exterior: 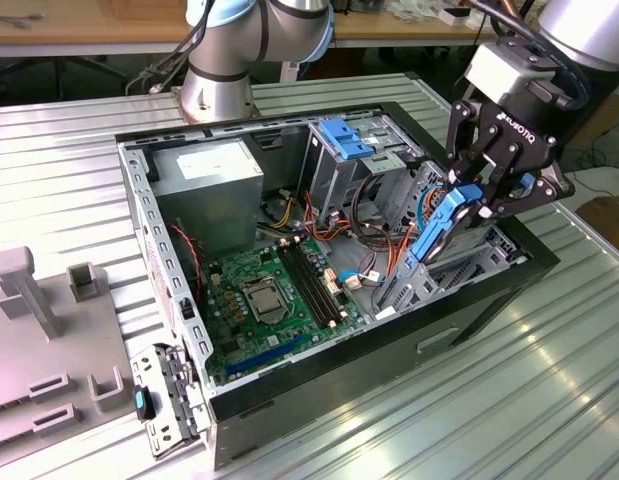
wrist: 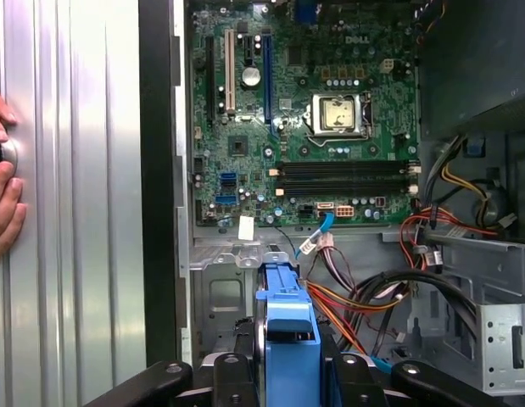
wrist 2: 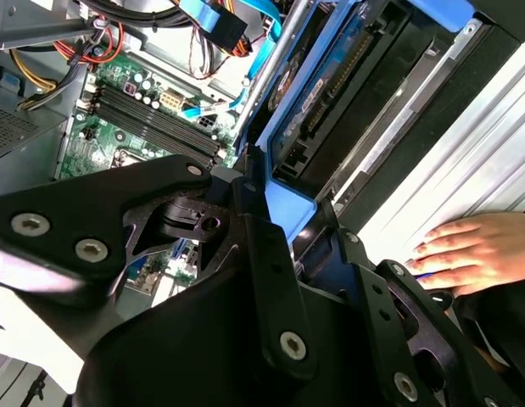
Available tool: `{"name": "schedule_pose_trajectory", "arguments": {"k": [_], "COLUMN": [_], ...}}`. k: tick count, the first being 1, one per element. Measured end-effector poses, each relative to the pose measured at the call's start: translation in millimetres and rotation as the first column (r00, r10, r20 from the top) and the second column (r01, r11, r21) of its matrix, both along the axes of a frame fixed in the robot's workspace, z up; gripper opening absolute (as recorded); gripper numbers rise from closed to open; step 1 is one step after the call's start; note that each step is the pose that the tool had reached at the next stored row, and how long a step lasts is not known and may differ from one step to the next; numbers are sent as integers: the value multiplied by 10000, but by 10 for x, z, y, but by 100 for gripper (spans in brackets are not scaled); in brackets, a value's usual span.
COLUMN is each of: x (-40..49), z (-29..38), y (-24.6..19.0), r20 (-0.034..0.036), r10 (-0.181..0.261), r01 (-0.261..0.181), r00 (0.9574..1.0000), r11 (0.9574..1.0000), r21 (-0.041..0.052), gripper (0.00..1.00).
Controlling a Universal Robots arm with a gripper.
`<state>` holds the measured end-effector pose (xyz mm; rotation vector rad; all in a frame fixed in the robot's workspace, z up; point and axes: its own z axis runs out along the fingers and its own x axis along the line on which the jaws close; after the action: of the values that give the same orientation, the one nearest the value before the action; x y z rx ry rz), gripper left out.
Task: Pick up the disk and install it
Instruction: 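Insert the disk into the insertion slot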
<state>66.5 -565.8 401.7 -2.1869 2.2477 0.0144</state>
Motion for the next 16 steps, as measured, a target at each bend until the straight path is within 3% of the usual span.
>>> {"name": "schedule_pose_trajectory", "arguments": {"k": [16], "x": [0], "z": [-103], "y": [0], "r20": [0], "r10": [0], "r01": [0], "r00": [10000], "r11": [10000], "r21": [1], "gripper": [37]}}
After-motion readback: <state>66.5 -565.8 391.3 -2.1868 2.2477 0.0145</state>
